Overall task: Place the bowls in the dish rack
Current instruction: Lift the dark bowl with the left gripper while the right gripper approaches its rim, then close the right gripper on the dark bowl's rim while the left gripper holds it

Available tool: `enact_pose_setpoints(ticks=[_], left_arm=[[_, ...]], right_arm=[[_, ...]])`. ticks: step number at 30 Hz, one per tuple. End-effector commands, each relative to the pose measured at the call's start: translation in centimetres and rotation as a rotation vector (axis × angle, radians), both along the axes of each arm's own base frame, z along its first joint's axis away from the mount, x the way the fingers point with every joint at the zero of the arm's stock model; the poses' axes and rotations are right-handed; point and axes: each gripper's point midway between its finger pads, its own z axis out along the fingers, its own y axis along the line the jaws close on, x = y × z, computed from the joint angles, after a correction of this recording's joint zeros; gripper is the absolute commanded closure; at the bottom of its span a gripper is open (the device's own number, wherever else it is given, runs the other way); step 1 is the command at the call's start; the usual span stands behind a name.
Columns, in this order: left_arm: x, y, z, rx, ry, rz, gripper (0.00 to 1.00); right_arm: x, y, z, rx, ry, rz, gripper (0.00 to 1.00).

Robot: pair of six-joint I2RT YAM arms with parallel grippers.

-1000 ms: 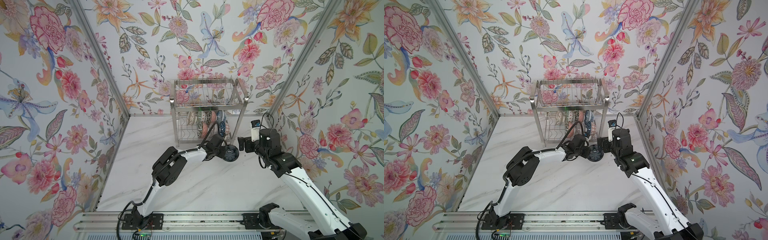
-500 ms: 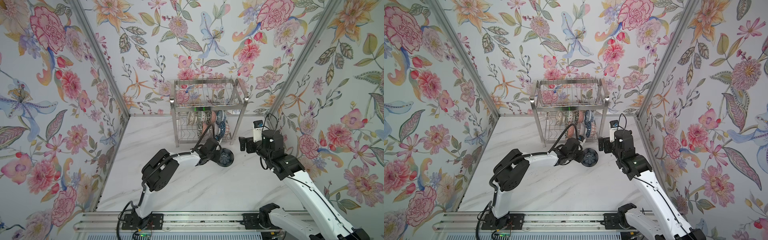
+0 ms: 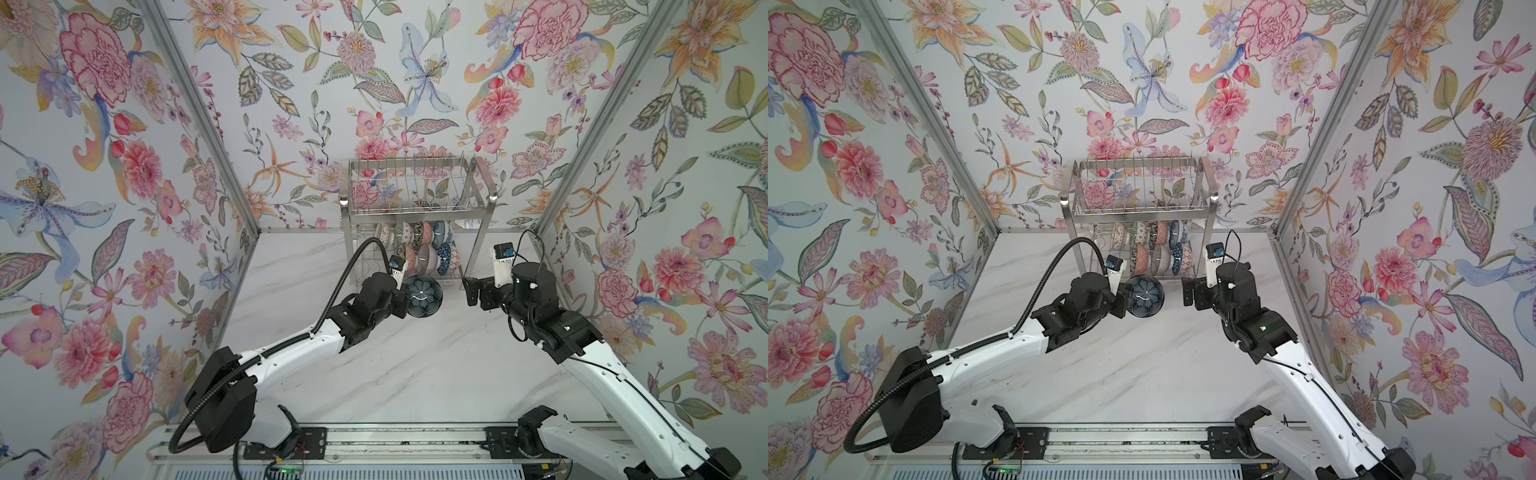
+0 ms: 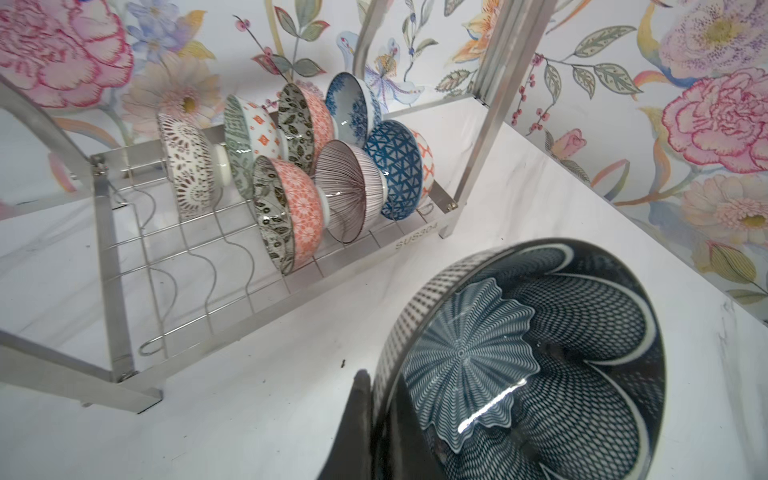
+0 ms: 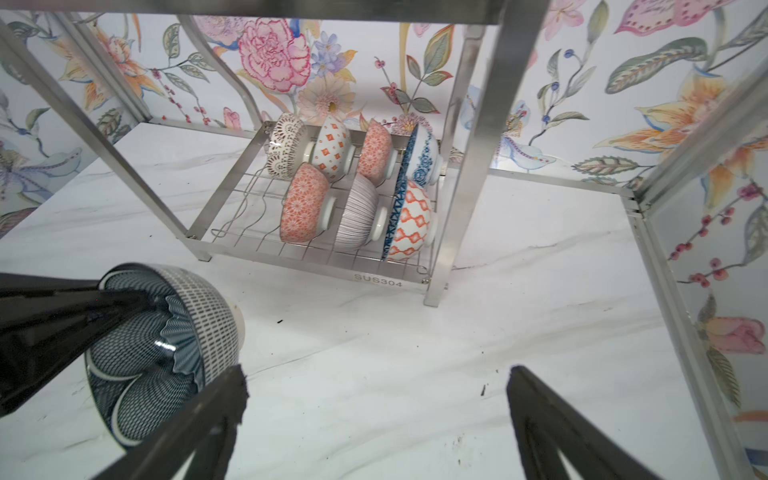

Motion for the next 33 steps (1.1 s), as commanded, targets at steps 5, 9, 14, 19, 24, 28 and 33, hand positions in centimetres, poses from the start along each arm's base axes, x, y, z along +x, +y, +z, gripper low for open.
enact_pose_setpoints(ticks=[5,9,14,19,24,28,33], left_arm=[[1.1,4.1,1.5,-0.012,-0.064,0.119,1.00],[1.2,5.2,1.8,-0.024,-0.076,0.139,1.00],[1.4,5.9,1.9,-0.036,-0.082,0.147,1.00],[1.5,6.2,2.1,-0.054,-0.090,0.150,1.00],[1.5,6.0,2.1,-0.068,-0.091,0.137,1.00],[1.4,6.2,2.0,-0.075,-0.095,0.139,1.00],[1.4,6.5,2.3,-0.088,-0.103,0.140,1.00]], right_arm=[[-0.5,8.8,-0.8,0.103,0.013,0.174,0.01],[0.2,12.0,-2.7,0.121,0.045,0.217,0.01],[1.6,14.4,-4.7,0.133,0.093,0.223,0.01],[2.6,15.7,-6.1,0.167,0.124,0.211,0.06],[3.3,17.1,-6.9,0.220,0.144,0.215,0.24],[3.8,18.0,-7.0,0.250,0.148,0.216,0.47],[4.1,18.7,-7.1,0.246,0.156,0.224,0.70]])
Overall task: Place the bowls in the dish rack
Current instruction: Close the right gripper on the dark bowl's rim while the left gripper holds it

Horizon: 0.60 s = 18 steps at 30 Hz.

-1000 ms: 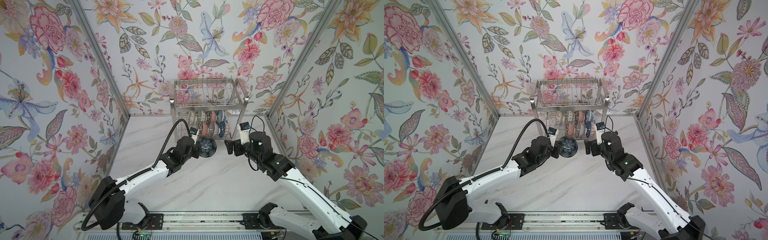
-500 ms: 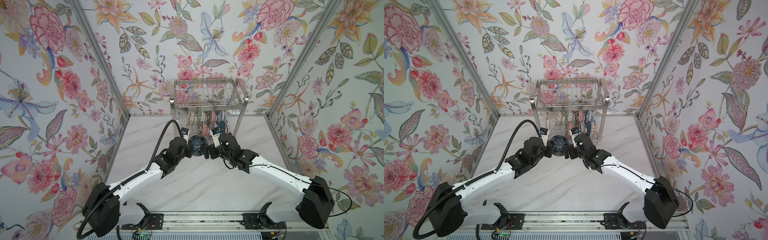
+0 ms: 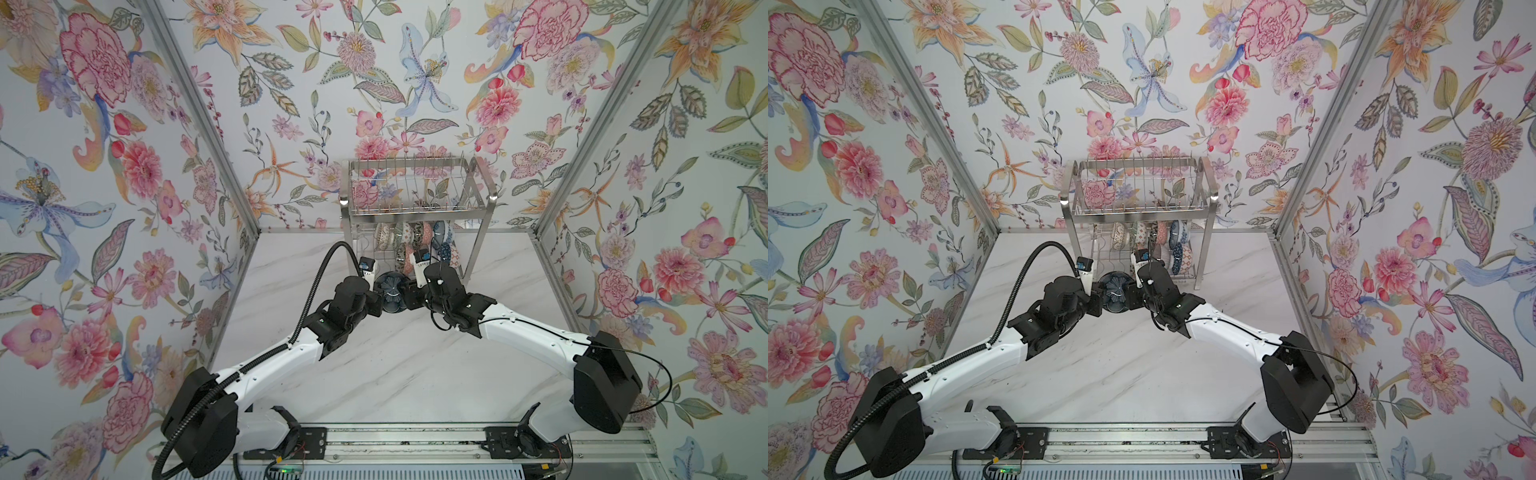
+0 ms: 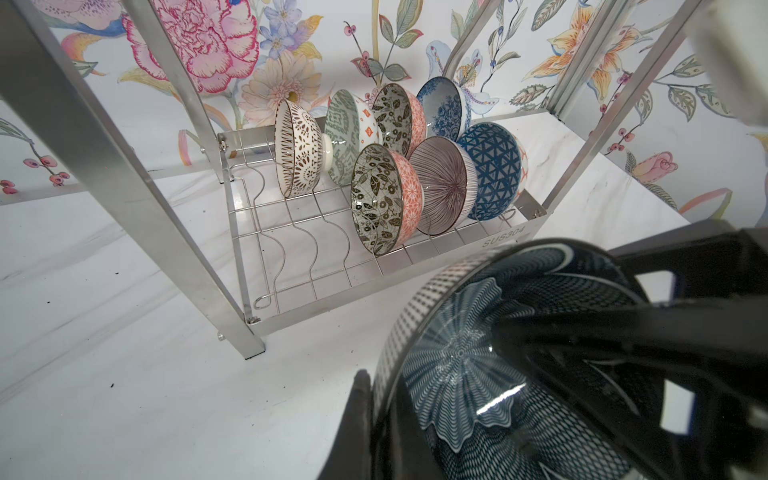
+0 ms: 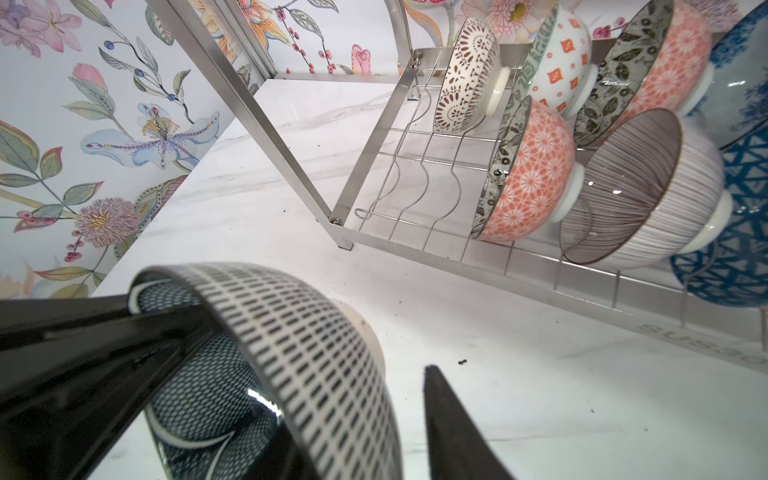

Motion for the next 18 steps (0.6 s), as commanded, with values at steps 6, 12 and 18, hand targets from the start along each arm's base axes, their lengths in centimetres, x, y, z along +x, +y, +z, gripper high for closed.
enact_pose_setpoints(ticks=[6,12,18], left_arm=[[0.29,0.36,2.96,-0.082,-0.080,0.002,1.00],[0.14,0.71,3.02,-0.084,-0.081,0.004,1.00],[-0.13,0.87,3.19,-0.084,-0.081,-0.011,0.68]], right_arm=[[0.44,1.26,1.54,0.037,-0.027,0.009,0.99],[0.52,1.10,1.89,0.020,-0.050,0.006,1.00],[0.72,0.71,2.38,0.002,-0.079,-0.007,1.00]])
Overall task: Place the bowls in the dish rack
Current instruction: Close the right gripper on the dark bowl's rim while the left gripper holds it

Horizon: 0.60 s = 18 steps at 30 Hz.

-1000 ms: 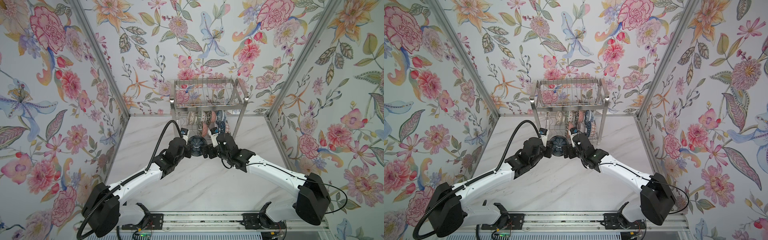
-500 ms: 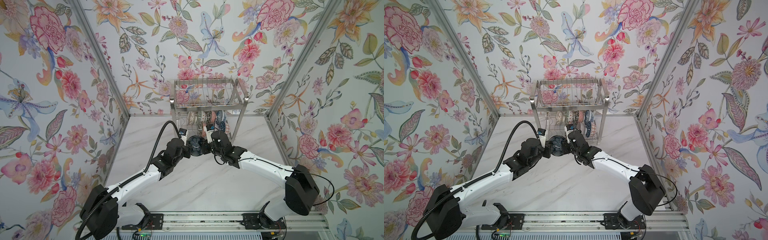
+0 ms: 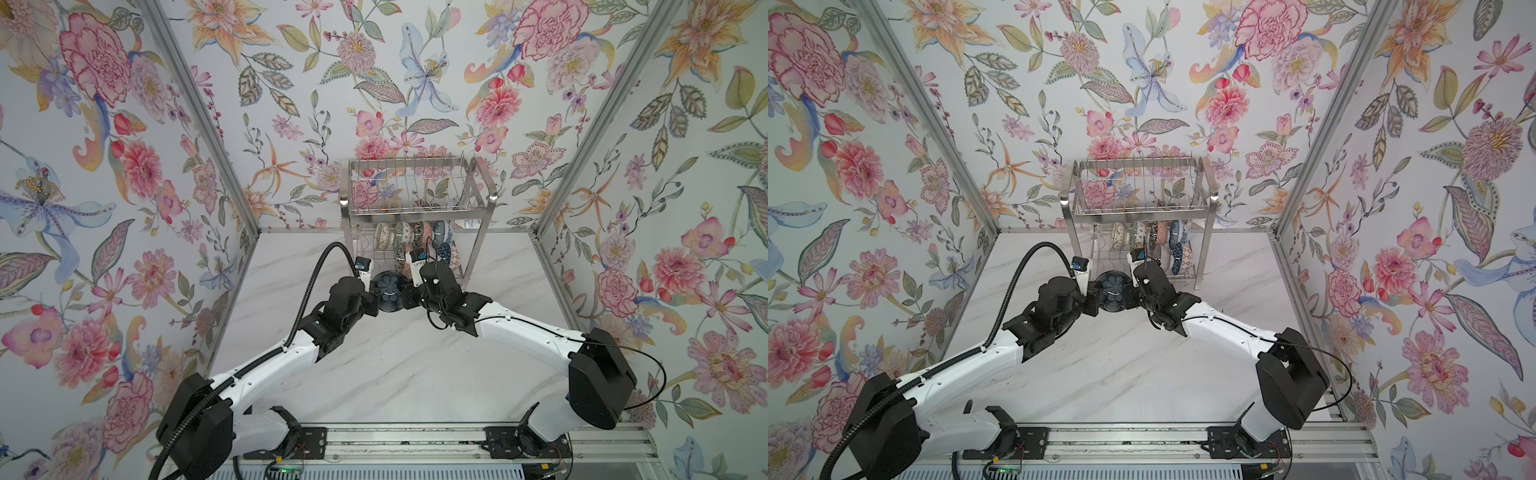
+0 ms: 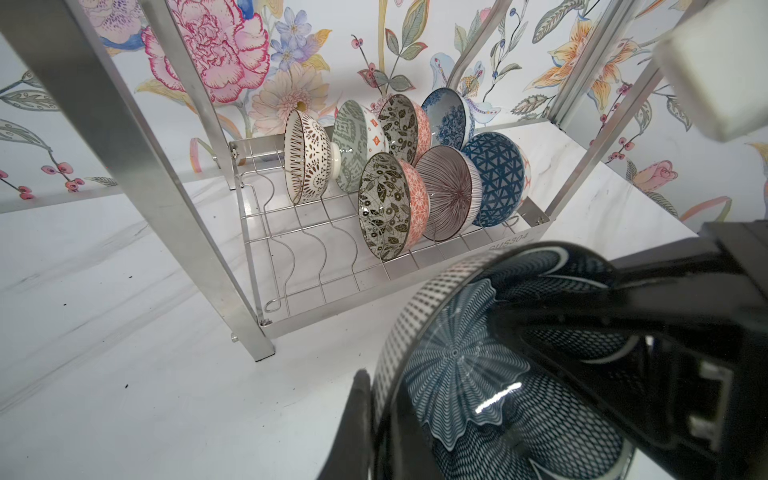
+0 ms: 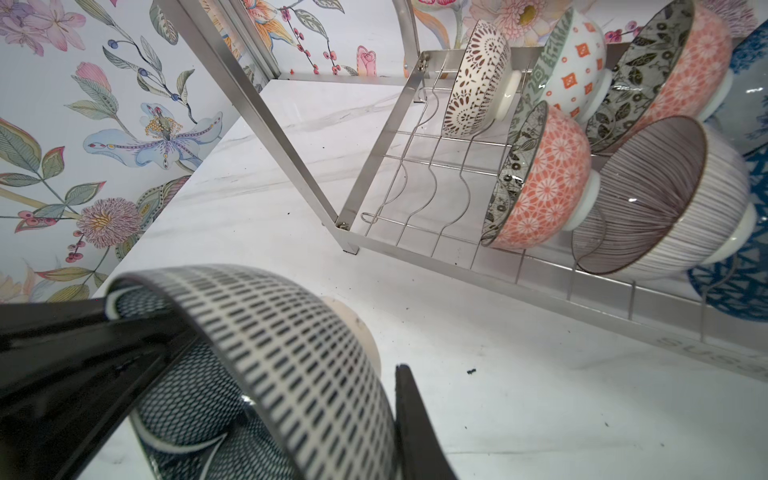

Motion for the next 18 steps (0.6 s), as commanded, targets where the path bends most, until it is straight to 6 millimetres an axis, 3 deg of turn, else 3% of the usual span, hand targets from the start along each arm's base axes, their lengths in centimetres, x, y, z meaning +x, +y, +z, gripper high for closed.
enact_pose_setpoints(ticks=[1,3,4,8,18], left_arm=[[0.0,0.1,2.8,-0.071,-0.061,-0.017,0.47],[-0.2,0.3,2.8,-0.049,-0.057,-0.018,0.04],[-0.2,0.4,2.8,-0.035,-0.057,-0.019,0.01],[-0.5,2.6,3.2,0.049,-0.056,0.023,0.01],[-0.7,12.1,4.1,0.206,-0.017,0.192,0.01]], right_arm=[[0.7,0.2,2.6,0.017,-0.071,-0.016,1.00],[1.0,0.0,2.6,0.003,-0.082,-0.028,1.00],[1.2,0.0,2.6,-0.005,-0.087,-0.033,1.00],[2.5,0.0,3.1,-0.067,-0.122,-0.062,1.00],[7.2,-0.1,3.9,-0.364,-0.264,-0.218,1.00]])
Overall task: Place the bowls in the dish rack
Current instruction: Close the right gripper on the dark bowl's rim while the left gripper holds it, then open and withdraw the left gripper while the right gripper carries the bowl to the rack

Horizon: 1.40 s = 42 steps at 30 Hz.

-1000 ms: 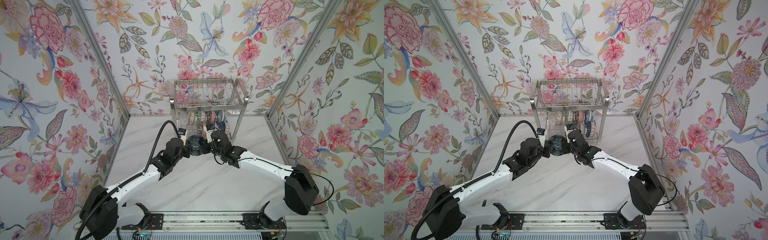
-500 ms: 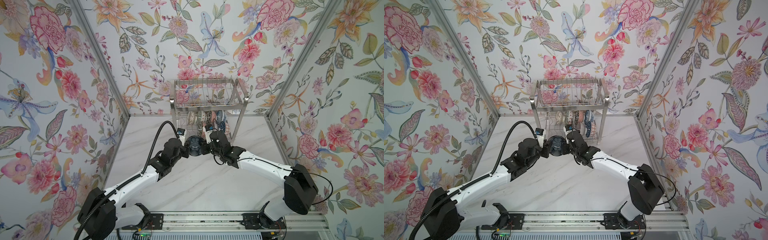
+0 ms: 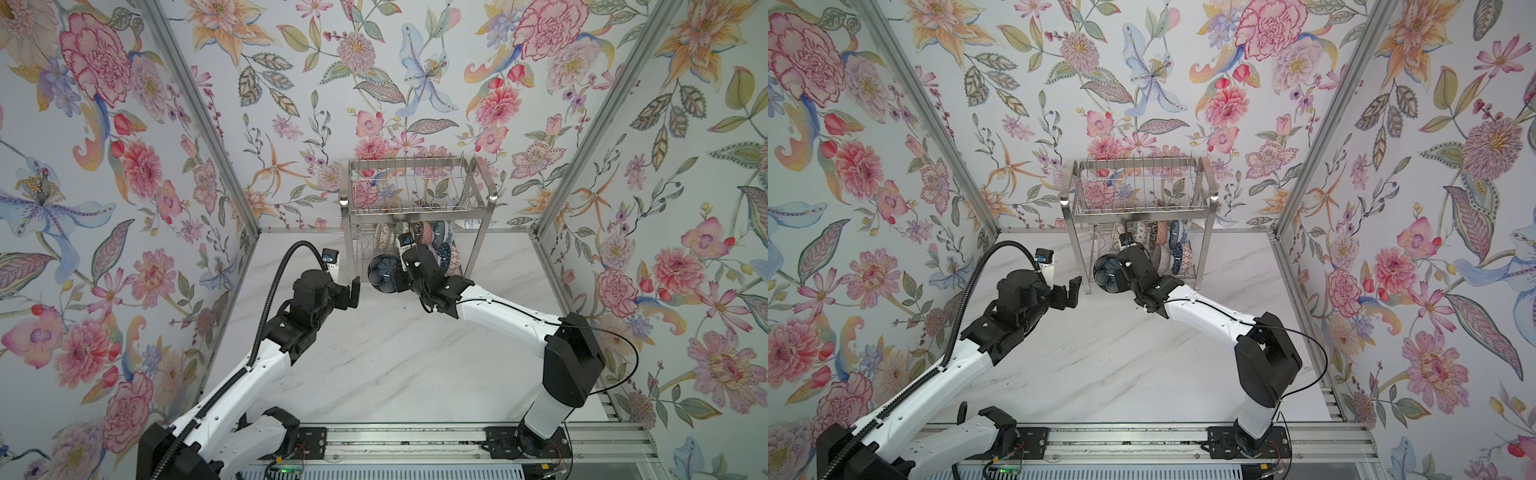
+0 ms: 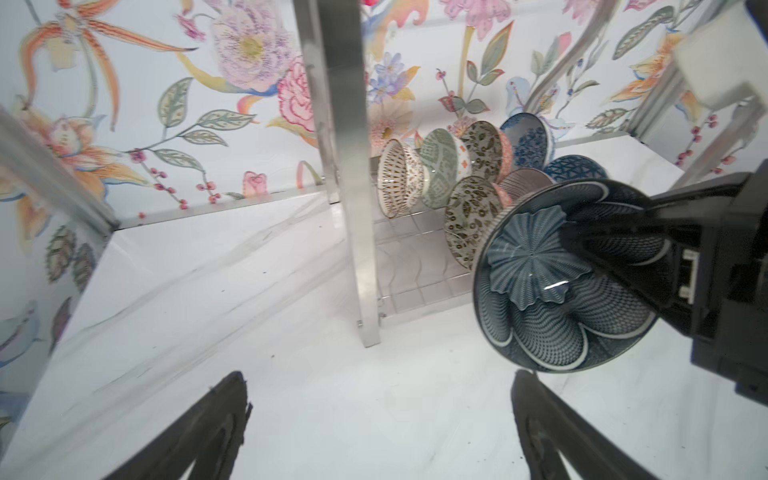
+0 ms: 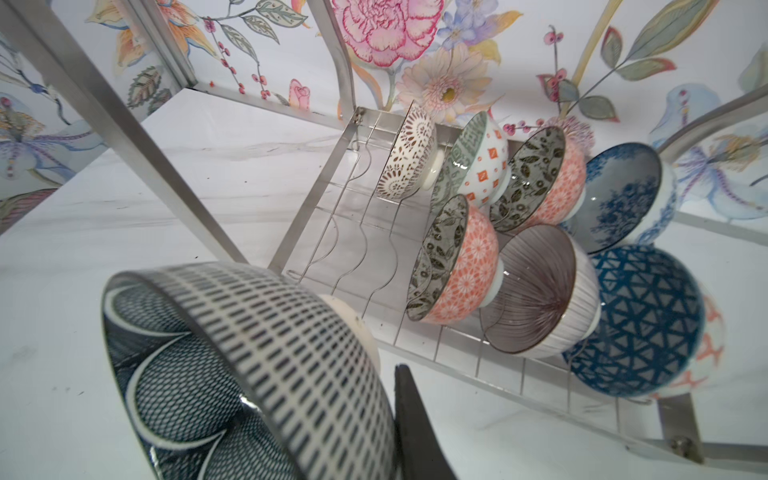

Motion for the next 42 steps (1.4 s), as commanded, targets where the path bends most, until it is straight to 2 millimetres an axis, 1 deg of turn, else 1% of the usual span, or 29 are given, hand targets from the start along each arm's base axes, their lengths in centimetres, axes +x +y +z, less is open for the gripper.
enact_pose_setpoints(ticks=[1,4,7,9,12,16,22,27,31,34,42], left_arm=[[-0.5,2.5,0.0,0.079,0.036,0.042,0.01],[-0.5,2.6,-0.1,0.075,0.043,0.034,0.01],[-0.7,3.0,-0.6,0.121,0.082,0.029,0.01],[-0.8,3.3,-0.4,0.143,0.087,0.026,0.01],[-0.6,3.7,-0.9,0.155,0.100,0.022,0.00],[-0.2,4.2,-1.6,0.152,0.107,0.021,0.01],[-0.1,4.4,-2.6,0.117,0.114,-0.001,0.01],[-0.2,4.6,-2.7,0.104,0.109,-0.007,0.01],[-0.2,4.5,-3.1,0.087,0.114,-0.018,0.00],[-0.2,4.4,-3.4,0.082,0.119,-0.026,0.01],[-0.2,4.6,-3.4,0.078,0.120,-0.022,0.00]], right_arm=[[1.8,-0.5,1.9,-0.122,-0.106,-0.088,1.00],[3.1,-0.2,1.7,-0.219,-0.149,-0.131,1.00],[4.3,0.2,1.5,-0.300,-0.184,-0.163,1.00],[5.1,0.3,1.1,-0.346,-0.198,-0.184,1.00],[6.2,0.7,0.0,-0.386,-0.204,-0.199,1.00],[7.6,1.0,-0.8,-0.417,-0.222,-0.220,1.00],[9.6,0.9,-1.2,-0.477,-0.256,-0.265,1.00],[11.5,1.0,-1.9,-0.536,-0.278,-0.297,1.00],[12.3,2.0,-3.3,-0.569,-0.288,-0.275,1.00],[12.8,2.3,-4.4,-0.600,-0.288,-0.280,1.00],[14.0,2.8,-5.3,-0.663,-0.311,-0.298,1.00]])
